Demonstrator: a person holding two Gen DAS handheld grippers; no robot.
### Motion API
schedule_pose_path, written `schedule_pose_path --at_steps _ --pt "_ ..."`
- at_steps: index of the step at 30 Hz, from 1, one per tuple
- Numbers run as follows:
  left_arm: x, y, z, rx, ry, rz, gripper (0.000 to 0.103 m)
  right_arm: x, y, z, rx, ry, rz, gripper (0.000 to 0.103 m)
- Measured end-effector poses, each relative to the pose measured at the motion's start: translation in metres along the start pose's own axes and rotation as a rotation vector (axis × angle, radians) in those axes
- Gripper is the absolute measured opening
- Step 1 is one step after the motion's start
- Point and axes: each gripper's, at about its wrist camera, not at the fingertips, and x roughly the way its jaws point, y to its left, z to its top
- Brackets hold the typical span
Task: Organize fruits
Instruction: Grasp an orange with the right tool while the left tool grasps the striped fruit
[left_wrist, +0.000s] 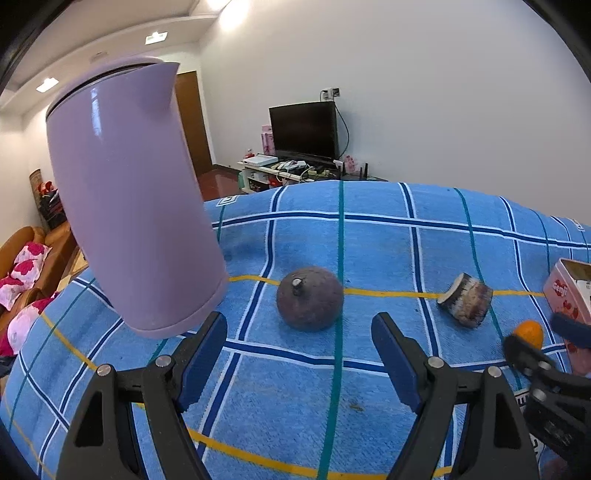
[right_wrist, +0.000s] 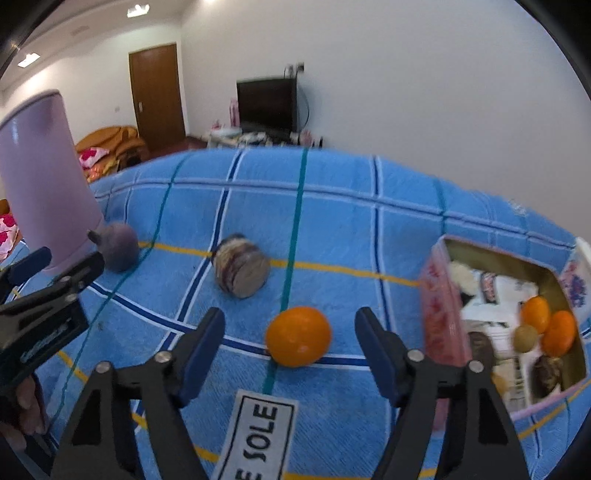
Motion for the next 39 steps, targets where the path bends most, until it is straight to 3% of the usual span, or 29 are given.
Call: schedule_pose_path --at_steps 6,8,13,17,23,27,30,32,34,39 --pt "0.001 -0.007 0.001 0.032 0.006 -0.037 0.082 0.03 0.0 0.0 0.007 0.125 0.044 0.056" --pt "0.001 -0.009 0.002 0.043 0.009 -0.044 0.082 0.029 0.003 0.0 -0.005 0.123 0.047 0.045" --pt "0.002 -0.015 0.002 0.063 0.016 -0.064 0.082 0.027 -0.001 -0.004 0.018 0.11 0.09 0.043" --pt "0.002 -0.022 0.002 0.073 0.015 -0.108 0.082 -0.002 -0.018 -0.008 0.095 -0.022 0.131 0.043" --pt "0.004 -0.05 0.011 0.102 0.032 -0.205 0.082 -0.035 -0.031 -0.008 0.118 -0.189 0.031 0.043" --pt "0.016 -0.076 0.022 0.132 0.05 -0.229 0.082 -0.047 -0.04 0.0 0.127 -0.244 -0.021 0.043" --pt "0.026 -0.096 0.025 0.158 0.069 -0.281 0.081 -0.045 -0.05 0.001 0.152 -0.235 -0.014 0.043" --pt "0.032 -0.112 0.026 0.211 0.069 -0.261 0.074 -0.043 -0.053 0.002 0.172 -0.224 -0.005 0.043" --pt "0.041 -0.122 0.027 0.234 0.109 -0.266 0.057 -0.045 -0.059 0.0 0.185 -0.218 0.005 0.043" --pt "0.06 -0.127 0.03 0.204 0.195 -0.296 0.047 -0.047 -0.058 0.003 0.179 -0.216 0.005 0.043"
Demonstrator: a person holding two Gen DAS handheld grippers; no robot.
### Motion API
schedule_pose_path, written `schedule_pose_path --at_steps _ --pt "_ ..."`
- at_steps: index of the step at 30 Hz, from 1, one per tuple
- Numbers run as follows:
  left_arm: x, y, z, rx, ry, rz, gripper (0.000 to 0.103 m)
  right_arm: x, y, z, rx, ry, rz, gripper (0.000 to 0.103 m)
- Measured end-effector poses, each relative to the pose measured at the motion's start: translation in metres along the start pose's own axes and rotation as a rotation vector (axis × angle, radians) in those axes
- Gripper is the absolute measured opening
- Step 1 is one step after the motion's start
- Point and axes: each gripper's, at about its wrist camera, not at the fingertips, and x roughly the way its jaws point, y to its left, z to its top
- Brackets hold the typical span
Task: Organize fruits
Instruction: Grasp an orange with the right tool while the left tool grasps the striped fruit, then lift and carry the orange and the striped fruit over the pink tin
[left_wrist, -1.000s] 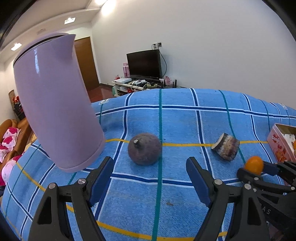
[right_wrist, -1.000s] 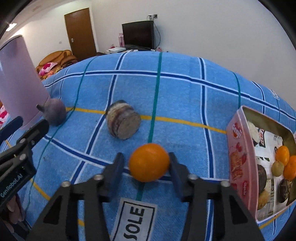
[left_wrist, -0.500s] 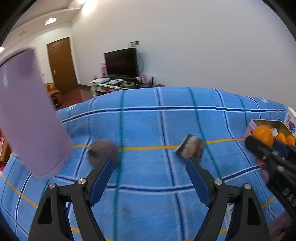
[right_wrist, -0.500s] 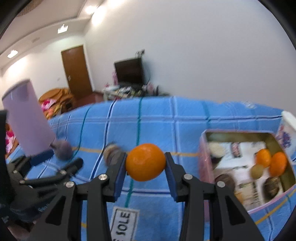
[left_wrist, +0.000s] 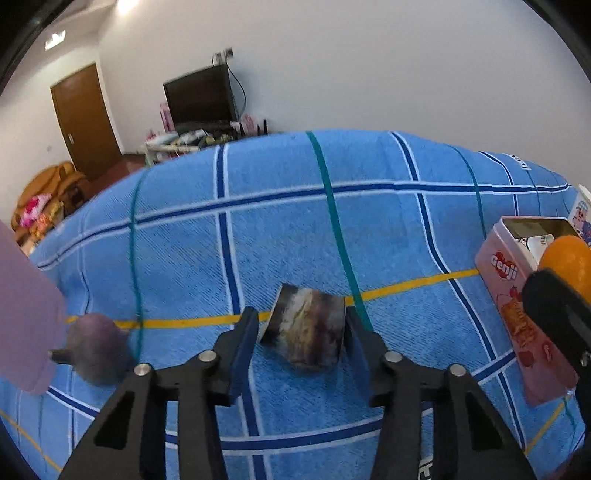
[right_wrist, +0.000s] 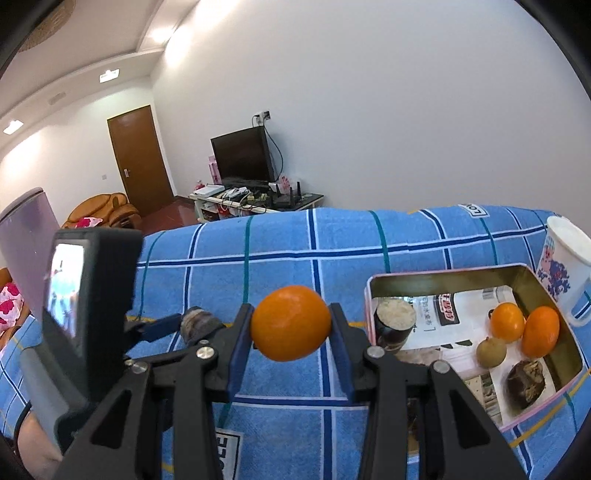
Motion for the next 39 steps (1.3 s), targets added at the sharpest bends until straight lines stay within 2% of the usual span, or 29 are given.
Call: schedule_pose_path --at_steps 5,11,16,30,39 --pt "-0.003 0.003 0.0 -0.019 -0.008 -0.009 0.046 0.005 0.004 -0.002 -0.014 0.01 0.0 0.043" --pt "-0.026 0.014 -0.007 -0.066 -0.104 0.06 0.046 0.006 0.005 -0.004 -0.023 -0.002 -0.004 0.043" --pt "-0.041 0.021 -0.016 -0.097 -0.153 0.121 0.046 0.005 0.007 -0.005 -0.029 -0.018 0.002 0.043" --pt "-0.075 0.029 -0.047 -0.153 -0.24 0.238 0.046 -0.002 0.024 -0.01 -0.088 -0.052 0.038 0.043" --pt "-0.091 0.03 -0.06 -0.173 -0.265 0.265 0.046 -0.007 0.03 -0.013 -0.107 -0.058 0.034 0.043"
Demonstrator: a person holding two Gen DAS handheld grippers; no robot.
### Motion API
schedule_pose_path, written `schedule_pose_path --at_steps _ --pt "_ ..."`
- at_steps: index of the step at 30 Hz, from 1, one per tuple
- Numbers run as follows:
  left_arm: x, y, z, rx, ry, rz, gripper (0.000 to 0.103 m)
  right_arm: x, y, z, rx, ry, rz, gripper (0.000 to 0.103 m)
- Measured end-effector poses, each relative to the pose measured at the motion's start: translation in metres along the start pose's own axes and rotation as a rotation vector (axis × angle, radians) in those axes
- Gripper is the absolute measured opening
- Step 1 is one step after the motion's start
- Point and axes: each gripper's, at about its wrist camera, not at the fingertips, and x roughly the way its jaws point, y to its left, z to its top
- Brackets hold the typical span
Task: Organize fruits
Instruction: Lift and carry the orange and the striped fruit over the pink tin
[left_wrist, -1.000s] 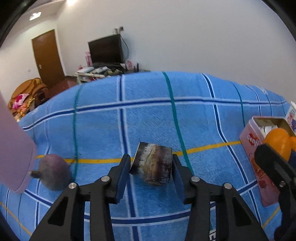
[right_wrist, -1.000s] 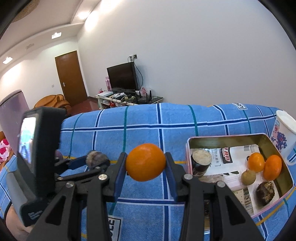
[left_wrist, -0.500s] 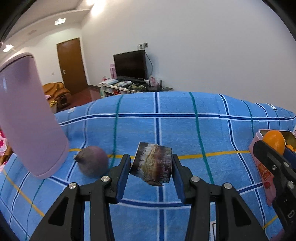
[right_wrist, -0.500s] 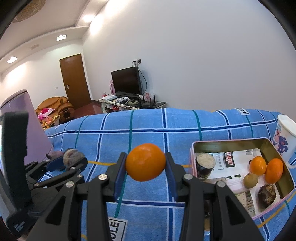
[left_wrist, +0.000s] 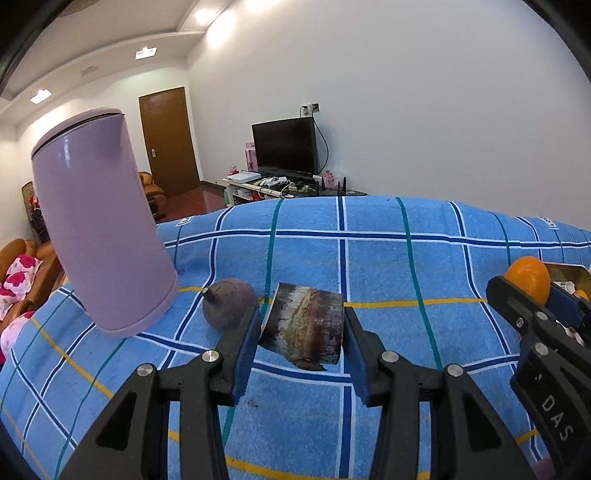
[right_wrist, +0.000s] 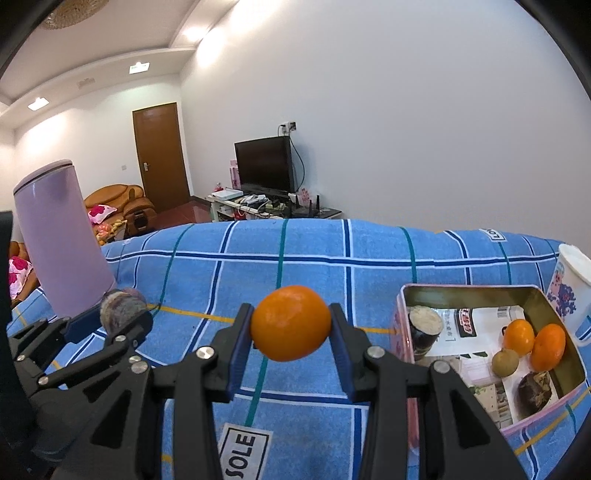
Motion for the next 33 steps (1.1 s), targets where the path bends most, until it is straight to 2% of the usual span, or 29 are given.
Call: schedule_pose_path --at_steps 33 --pt "-0.023 0.004 -0.011 -0.045 -0.024 -0.018 0.046 -0.037 0.012 -0.018 -0.073 -0.009 -0.034 0.043"
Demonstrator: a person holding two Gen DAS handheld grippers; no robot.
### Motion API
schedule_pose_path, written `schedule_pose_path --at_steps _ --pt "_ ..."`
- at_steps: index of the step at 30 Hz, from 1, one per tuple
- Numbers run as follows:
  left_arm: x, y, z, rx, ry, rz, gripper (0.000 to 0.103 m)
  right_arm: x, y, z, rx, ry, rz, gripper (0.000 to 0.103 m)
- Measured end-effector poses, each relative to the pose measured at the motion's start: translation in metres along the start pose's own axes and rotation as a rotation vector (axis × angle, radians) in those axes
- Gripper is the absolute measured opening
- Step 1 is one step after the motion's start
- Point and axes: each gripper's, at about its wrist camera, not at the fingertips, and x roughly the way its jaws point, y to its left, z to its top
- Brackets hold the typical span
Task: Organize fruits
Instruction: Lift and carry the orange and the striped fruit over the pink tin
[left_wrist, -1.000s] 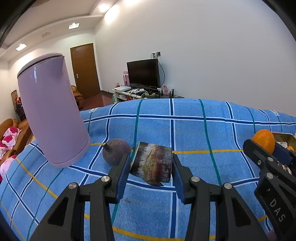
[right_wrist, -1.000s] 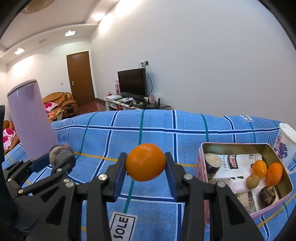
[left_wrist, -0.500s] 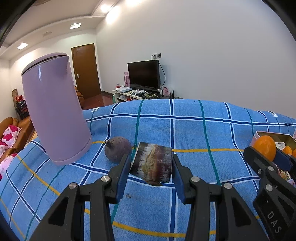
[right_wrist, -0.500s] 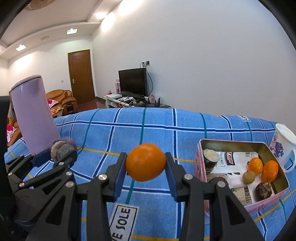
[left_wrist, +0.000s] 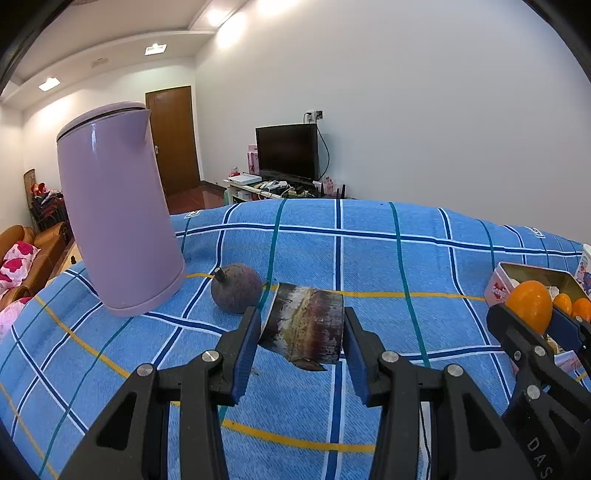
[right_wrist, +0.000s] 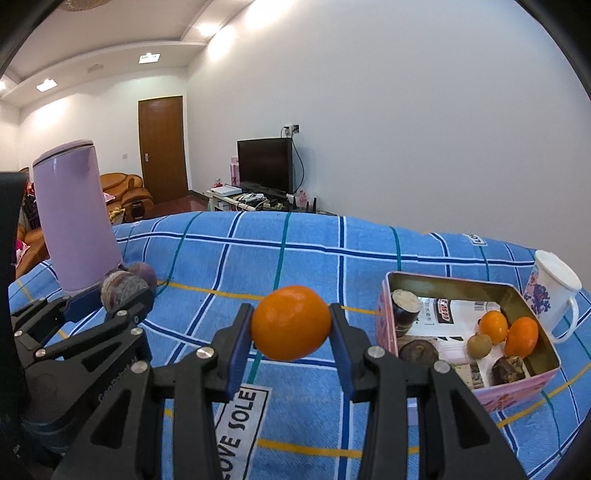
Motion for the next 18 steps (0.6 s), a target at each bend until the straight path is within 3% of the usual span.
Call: schedule_pose_path --at_steps 18 --pt "-0.01 -0.017 -0.007 0.001 0.013 -0.035 0.046 -0.012 -0.016 -0.002 0.008 -0.016 -0.01 0.043"
